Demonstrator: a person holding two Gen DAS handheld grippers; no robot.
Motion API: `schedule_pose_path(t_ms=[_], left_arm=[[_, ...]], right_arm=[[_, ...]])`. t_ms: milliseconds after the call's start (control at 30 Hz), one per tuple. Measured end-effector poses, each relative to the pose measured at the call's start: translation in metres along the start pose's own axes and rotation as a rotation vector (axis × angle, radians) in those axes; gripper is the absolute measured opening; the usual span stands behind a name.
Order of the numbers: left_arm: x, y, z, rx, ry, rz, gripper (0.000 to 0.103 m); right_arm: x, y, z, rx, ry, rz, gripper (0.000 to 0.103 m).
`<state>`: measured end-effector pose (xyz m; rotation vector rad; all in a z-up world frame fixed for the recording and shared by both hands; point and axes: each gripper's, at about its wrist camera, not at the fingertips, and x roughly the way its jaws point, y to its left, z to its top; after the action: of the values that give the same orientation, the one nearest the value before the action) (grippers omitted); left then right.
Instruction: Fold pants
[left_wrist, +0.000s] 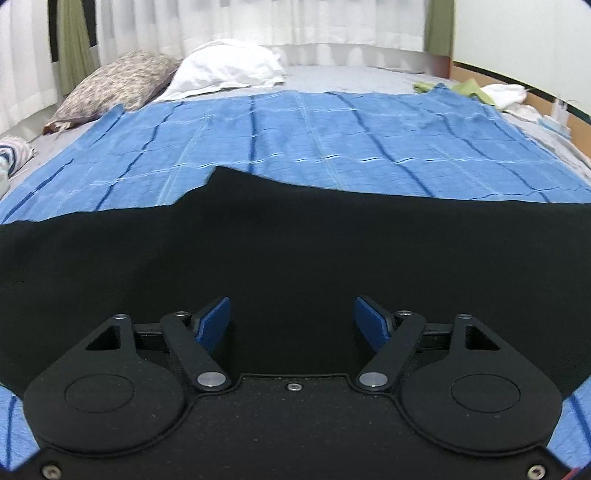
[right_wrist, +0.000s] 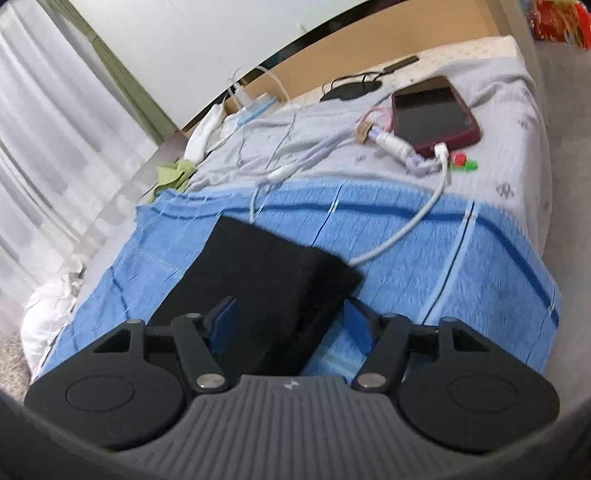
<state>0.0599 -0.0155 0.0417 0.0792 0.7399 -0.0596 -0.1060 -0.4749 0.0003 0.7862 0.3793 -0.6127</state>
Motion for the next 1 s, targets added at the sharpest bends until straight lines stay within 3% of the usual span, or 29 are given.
schedule_pose_path(t_ms=[233,333,400,433,467,667,767,833,900,1000], left_arm=[[0.001,0.034,-0.005,-0.033,0.013,0.015,0.081],[0.003,0.04,-0.007,-0.039,0.018,0.023,0.081],[0.002,0.044,-0.008,-0.051,0.014,0.026,0.081],[0.001,0.046,-0.009,-0.056,0.011,0.03,0.081],[0.0,0.05,-0.009,-0.063,0.006,0.036,0.081],[-0.006,0.082,-0.011,-0.12,-0.005,0.049,0.081],[-0.01,0.104,-0.012,-0.166,-0.027,0.05,0.081],[-0.011,0.116,-0.013,-0.201,-0.034,0.053,0.081],[-0.013,0.129,-0.014,-0.239,-0.037,0.057,0.081],[-0.014,0.147,-0.018,-0.285,-0.041,0.057,0.081]], right_arm=[[0.008,0.02,-0.009,-0.132,-0.016,-0.075,0.074],[0.022,0.028,-0.001,-0.148,-0.009,-0.091,0.08],[0.021,0.04,-0.002,-0.189,0.002,-0.133,0.061],[0.017,0.044,-0.006,-0.206,0.008,-0.137,0.026],[0.015,0.044,-0.007,-0.199,0.026,-0.122,0.008],[0.011,0.065,0.002,-0.167,0.035,-0.147,0.007],[0.01,0.122,-0.004,-0.276,0.027,-0.069,0.007],[0.014,0.176,-0.026,-0.409,0.053,0.021,0.007],[0.013,0.237,-0.071,-0.564,0.124,0.16,0.007],[0.0,0.304,-0.17,-0.821,0.296,0.393,0.007]])
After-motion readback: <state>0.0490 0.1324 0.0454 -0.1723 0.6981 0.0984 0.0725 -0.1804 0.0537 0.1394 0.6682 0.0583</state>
